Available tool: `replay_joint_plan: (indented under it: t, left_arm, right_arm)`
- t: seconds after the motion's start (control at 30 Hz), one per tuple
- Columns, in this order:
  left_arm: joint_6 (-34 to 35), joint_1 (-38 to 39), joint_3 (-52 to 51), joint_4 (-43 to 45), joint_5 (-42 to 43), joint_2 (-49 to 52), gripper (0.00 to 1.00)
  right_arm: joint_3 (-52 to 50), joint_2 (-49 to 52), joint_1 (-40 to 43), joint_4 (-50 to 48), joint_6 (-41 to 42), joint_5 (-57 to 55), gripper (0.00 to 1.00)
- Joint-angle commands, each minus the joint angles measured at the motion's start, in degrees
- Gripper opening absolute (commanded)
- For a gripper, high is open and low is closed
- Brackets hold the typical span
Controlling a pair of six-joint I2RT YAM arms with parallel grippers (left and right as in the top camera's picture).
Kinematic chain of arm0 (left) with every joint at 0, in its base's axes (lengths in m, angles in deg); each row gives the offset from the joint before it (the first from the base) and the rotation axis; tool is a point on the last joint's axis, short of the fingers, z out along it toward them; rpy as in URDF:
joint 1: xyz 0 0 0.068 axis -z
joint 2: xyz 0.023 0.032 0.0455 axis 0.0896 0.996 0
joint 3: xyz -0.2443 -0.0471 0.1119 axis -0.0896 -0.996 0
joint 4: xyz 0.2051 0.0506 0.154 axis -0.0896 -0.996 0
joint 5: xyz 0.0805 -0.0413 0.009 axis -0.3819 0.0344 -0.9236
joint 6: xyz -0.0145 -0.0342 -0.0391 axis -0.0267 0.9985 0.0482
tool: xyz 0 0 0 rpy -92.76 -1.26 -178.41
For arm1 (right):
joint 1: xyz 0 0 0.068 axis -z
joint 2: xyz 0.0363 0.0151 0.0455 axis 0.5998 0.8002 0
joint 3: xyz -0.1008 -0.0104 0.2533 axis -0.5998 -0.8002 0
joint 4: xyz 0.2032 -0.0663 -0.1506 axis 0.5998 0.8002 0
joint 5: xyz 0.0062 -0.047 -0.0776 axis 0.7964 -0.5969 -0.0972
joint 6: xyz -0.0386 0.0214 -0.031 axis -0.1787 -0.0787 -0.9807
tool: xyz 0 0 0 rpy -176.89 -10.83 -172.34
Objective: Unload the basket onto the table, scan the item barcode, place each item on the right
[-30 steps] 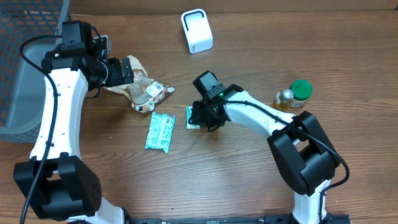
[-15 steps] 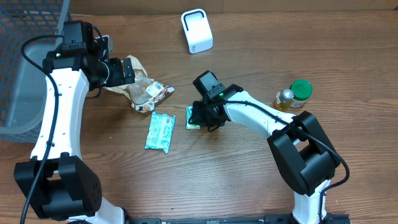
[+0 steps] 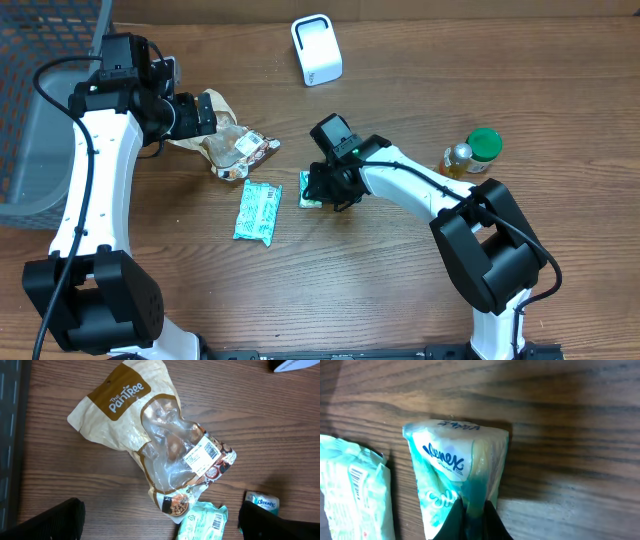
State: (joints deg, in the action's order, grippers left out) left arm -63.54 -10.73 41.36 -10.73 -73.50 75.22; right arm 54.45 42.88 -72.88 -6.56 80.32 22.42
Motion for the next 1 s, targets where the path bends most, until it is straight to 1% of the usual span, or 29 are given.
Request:
replay_joint_plan:
  t: [0.0,0.2,0.97]
  left_arm:
    - [-1.73,0.37,0.11,0.20,0.63,-0.22,1.00]
    - [-1.70,0.39,0.11,0.20,0.66,-0.22,0.99]
    - [-1.70,0.37,0.11,0.20,0.63,-0.22,1.00]
  right_arm:
    - [0.20,-2.32,-0.22,1.99,-0.39,-1.33,0.04]
    - [0.20,-5.20,-0.22,3.32,-0.39,-1.33,0.04]
    - [0.20,-5.22,-0.22,3.54,-0.42,-1.38,0.04]
